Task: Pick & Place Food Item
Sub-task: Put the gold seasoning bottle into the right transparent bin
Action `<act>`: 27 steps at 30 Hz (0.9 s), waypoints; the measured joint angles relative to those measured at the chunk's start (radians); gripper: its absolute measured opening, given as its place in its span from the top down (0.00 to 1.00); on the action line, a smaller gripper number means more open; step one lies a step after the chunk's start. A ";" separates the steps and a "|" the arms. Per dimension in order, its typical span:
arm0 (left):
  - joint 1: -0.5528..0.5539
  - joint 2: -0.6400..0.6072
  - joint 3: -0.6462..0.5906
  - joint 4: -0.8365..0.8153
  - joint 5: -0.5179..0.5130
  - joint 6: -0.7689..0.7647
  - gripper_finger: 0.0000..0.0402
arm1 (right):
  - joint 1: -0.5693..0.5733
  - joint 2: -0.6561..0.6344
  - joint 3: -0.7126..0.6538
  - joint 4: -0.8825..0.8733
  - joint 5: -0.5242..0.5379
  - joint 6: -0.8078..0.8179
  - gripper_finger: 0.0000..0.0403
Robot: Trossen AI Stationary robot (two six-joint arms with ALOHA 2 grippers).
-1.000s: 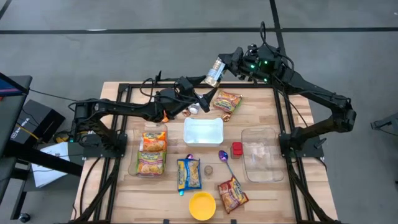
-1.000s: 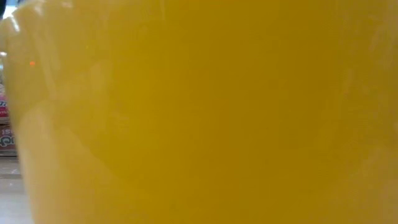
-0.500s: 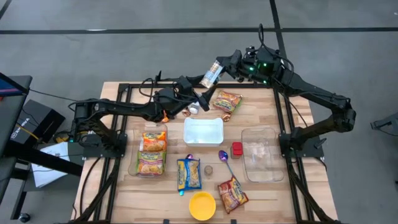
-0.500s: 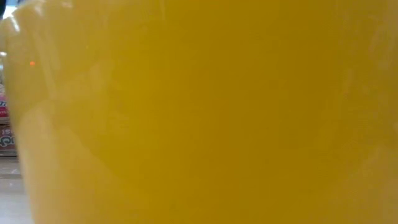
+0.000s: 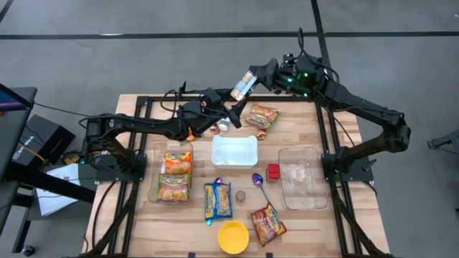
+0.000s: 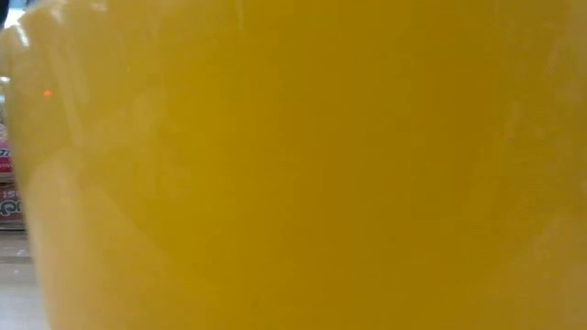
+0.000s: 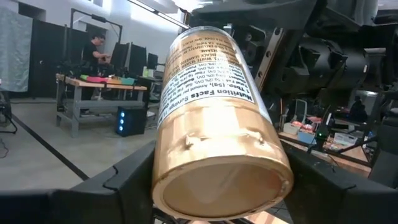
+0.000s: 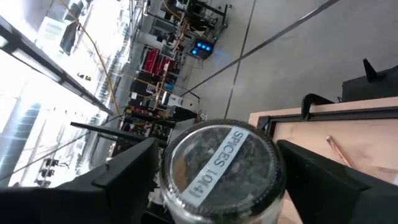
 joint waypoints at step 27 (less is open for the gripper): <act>-0.062 -0.341 0.000 -0.904 0.275 -0.362 0.33 | -0.200 -0.205 0.000 -0.199 -0.124 -0.373 0.08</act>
